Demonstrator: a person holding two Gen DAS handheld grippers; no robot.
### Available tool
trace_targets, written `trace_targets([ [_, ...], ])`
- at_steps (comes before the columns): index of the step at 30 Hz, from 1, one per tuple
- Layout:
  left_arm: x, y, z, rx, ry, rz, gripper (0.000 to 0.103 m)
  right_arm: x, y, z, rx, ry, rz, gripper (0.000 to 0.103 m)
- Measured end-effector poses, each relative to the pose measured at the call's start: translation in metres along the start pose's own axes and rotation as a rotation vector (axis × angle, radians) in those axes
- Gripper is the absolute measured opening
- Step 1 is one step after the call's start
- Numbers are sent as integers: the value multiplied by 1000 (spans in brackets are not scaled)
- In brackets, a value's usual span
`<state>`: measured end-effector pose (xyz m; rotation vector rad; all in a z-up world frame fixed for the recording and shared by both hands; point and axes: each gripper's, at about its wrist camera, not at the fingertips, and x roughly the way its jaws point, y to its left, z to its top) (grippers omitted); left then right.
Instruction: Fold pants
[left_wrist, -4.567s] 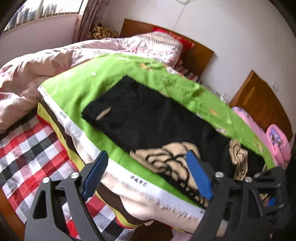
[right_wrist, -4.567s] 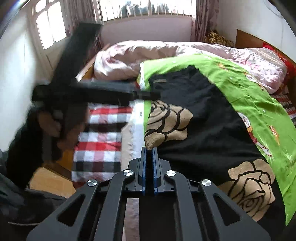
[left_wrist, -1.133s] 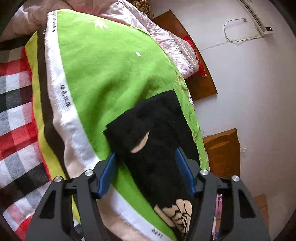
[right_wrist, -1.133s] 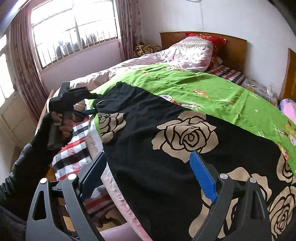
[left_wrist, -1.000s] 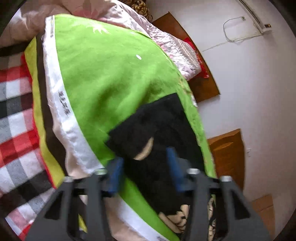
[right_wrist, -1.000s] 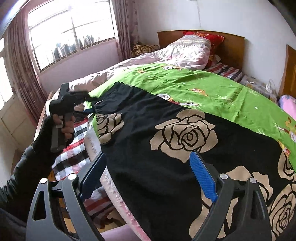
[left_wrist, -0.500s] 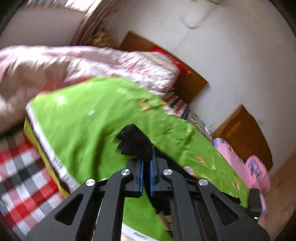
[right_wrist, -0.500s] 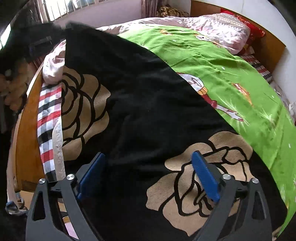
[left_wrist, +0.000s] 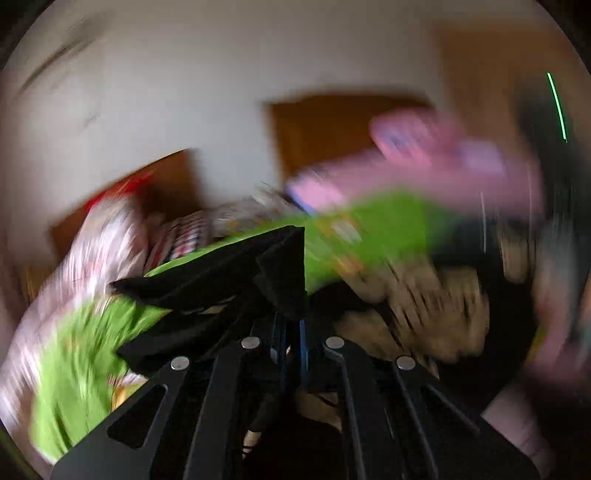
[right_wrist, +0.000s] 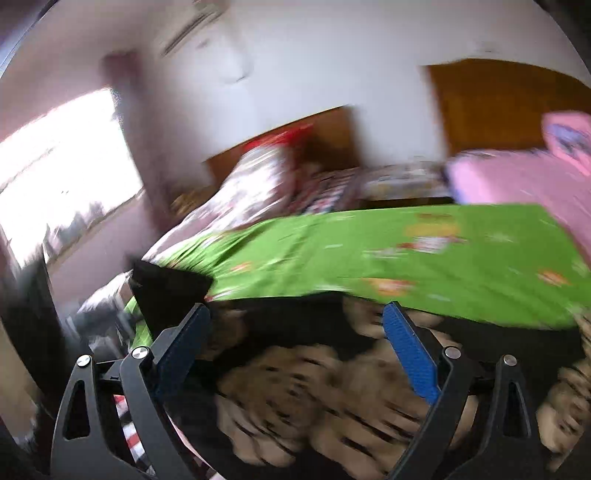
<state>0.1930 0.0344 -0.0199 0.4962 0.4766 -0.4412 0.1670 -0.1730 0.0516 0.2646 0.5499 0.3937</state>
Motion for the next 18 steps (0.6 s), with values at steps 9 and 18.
trace_targets([
  [9,44,-70,-48,141,129,-53,26,-36,-54,-56,109,80,-20,92],
  [18,-56,23,-83,-374,-101,-68,88,4,5,-91,-31,196,124,87],
])
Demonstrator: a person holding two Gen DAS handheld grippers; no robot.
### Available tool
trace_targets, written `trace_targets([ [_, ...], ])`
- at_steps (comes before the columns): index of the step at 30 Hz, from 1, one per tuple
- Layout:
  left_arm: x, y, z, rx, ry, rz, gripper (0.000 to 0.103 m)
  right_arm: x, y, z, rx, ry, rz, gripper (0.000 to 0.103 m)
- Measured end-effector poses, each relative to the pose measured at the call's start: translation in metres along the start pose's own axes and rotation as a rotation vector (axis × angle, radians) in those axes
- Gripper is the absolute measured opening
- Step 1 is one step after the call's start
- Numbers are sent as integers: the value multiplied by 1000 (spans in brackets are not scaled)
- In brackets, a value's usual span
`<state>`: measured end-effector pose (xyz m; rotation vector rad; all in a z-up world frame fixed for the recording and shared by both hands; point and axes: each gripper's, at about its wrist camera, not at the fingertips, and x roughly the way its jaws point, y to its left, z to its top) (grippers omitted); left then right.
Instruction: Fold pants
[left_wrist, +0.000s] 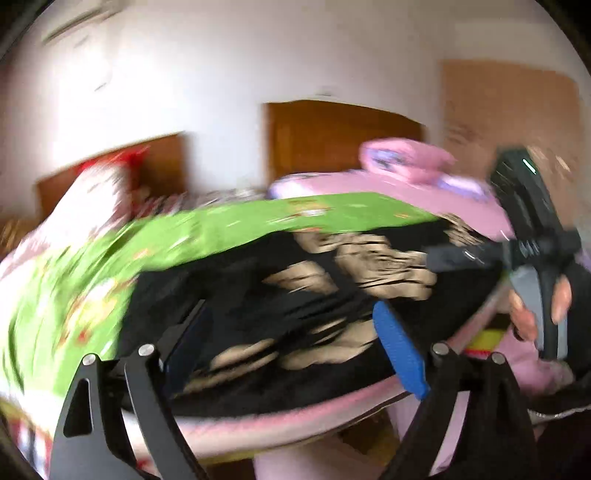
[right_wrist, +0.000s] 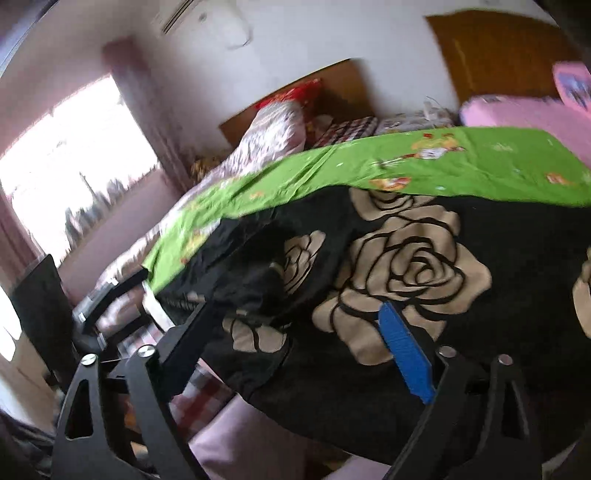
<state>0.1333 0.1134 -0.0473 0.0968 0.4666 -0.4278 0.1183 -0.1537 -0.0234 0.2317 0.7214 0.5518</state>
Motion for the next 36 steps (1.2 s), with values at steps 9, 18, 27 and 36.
trace_targets([
  [9,2,113,-17,-300,135,229,88,76,95,22,-546,153,-94,76],
  [18,28,120,-41,-288,239,267,88,171,112,32,-631,392,-91,49],
  [27,37,123,-49,-240,248,277,90,134,49,60,-208,243,-64,14],
  [36,34,123,-52,-231,239,284,92,61,-34,36,195,103,-150,76],
])
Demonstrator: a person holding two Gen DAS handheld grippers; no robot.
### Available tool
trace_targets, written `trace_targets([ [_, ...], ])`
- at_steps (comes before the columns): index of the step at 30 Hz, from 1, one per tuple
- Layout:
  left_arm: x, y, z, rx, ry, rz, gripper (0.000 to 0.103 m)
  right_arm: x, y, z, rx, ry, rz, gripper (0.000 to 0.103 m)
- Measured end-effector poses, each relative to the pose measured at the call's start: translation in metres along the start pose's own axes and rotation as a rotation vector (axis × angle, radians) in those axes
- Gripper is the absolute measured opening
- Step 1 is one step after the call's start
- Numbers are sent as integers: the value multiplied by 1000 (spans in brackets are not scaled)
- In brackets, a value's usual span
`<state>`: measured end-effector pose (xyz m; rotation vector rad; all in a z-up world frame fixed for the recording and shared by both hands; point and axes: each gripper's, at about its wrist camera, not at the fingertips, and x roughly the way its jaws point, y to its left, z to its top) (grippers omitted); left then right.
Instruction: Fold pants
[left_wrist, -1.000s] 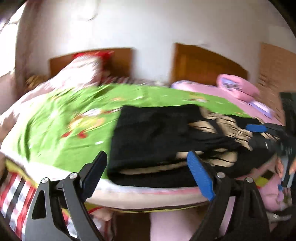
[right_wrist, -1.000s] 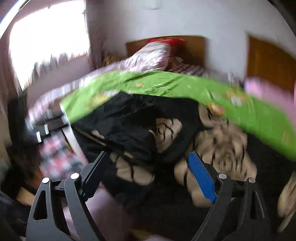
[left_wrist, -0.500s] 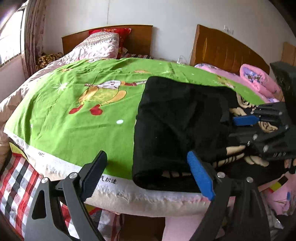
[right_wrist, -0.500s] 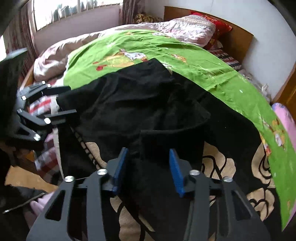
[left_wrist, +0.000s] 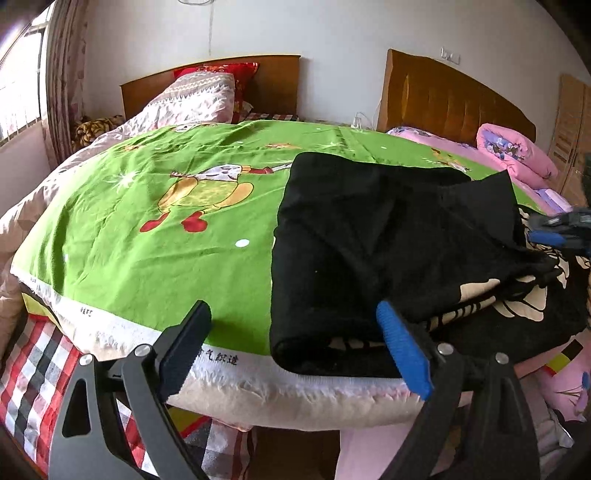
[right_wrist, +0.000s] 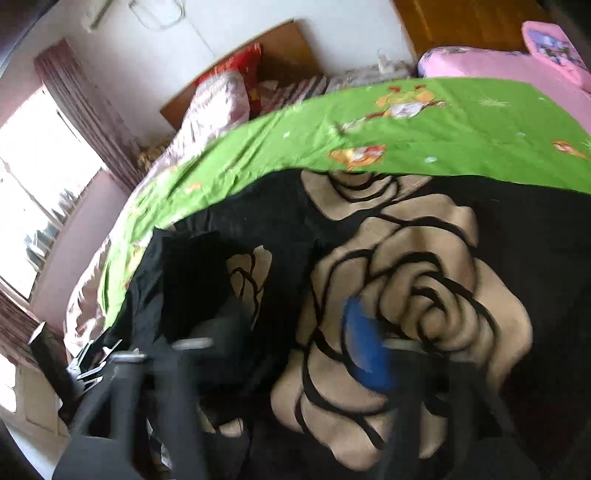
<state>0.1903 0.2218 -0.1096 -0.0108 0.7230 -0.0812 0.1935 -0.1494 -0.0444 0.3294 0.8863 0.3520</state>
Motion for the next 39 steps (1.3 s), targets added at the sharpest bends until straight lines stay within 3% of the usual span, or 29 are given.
trace_targets([
  [4,2,-3,3,3,8,15,94,-10,54,-8,-330,-20,-27,76],
  [8,2,-5,3,-3,15,29,94,7,87,-16,-449,71,33,76],
  [13,3,-5,5,-1,20,26,95,56,101,-10,-588,127,-149,73],
  [15,4,-5,5,-2,25,26,95,61,90,0,-578,87,-322,73],
  [16,3,-5,5,-2,24,25,95,54,81,7,-524,57,-337,73],
  [20,3,-4,6,0,17,22,95,0,36,15,-249,-32,-221,75],
  [22,-1,-4,6,-3,1,24,95,-20,28,4,-175,-23,-62,75],
  [23,-3,-3,6,-7,-8,24,95,-26,26,-4,-124,1,72,75],
  [26,-15,-2,8,-16,-51,29,94,-32,20,-26,-13,68,273,75],
  [31,-29,-6,4,2,-72,53,95,-6,17,-51,65,158,302,63],
  [34,-35,-8,-1,21,-76,68,95,-1,25,-53,36,140,314,62],
  [39,-29,-11,-6,13,-56,66,95,17,39,-39,-13,108,262,61],
])
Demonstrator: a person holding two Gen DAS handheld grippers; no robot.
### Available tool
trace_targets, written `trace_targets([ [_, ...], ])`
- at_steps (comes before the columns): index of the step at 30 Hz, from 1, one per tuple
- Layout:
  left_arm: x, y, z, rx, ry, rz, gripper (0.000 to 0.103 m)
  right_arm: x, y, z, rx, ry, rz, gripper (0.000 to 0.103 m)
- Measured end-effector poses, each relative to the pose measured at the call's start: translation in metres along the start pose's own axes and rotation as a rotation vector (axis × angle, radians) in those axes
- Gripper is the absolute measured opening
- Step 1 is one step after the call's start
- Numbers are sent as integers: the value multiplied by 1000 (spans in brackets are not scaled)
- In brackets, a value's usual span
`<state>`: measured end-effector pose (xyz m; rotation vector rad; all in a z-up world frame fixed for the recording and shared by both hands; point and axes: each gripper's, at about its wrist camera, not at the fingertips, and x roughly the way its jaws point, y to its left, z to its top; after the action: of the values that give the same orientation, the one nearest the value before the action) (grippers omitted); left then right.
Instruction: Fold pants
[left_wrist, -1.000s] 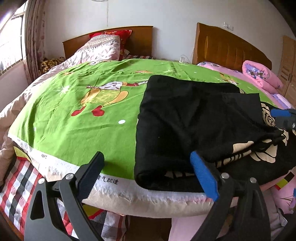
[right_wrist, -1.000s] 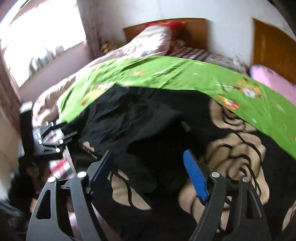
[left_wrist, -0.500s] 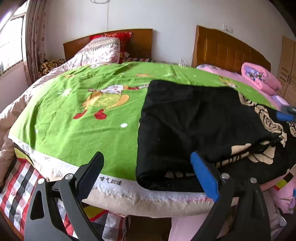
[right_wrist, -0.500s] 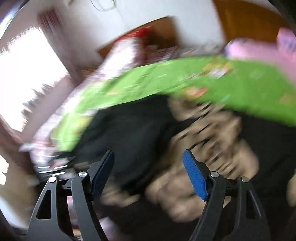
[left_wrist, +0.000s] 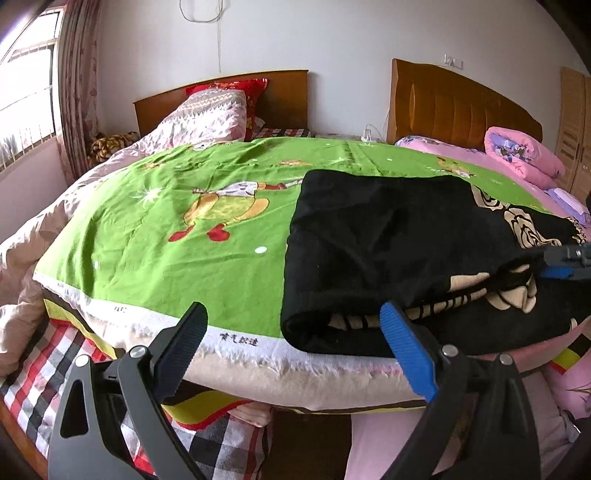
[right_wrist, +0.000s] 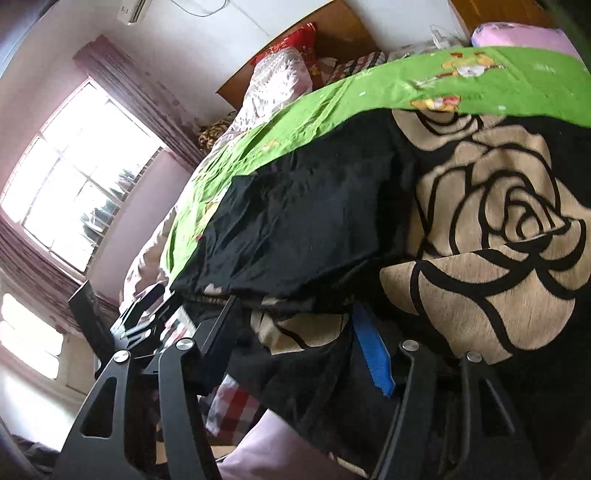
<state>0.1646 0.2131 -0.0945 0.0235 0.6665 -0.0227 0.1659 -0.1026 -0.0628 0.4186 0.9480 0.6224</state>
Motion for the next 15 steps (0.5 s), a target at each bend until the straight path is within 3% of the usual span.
trace_targets([
  [5,4,-3,-3,7,6,-8,95,-14,16,-6,-87,7,-67,61],
  [15,10,-3,-6,16,18,-9,95,-20,18,-11,-73,0,-36,61],
])
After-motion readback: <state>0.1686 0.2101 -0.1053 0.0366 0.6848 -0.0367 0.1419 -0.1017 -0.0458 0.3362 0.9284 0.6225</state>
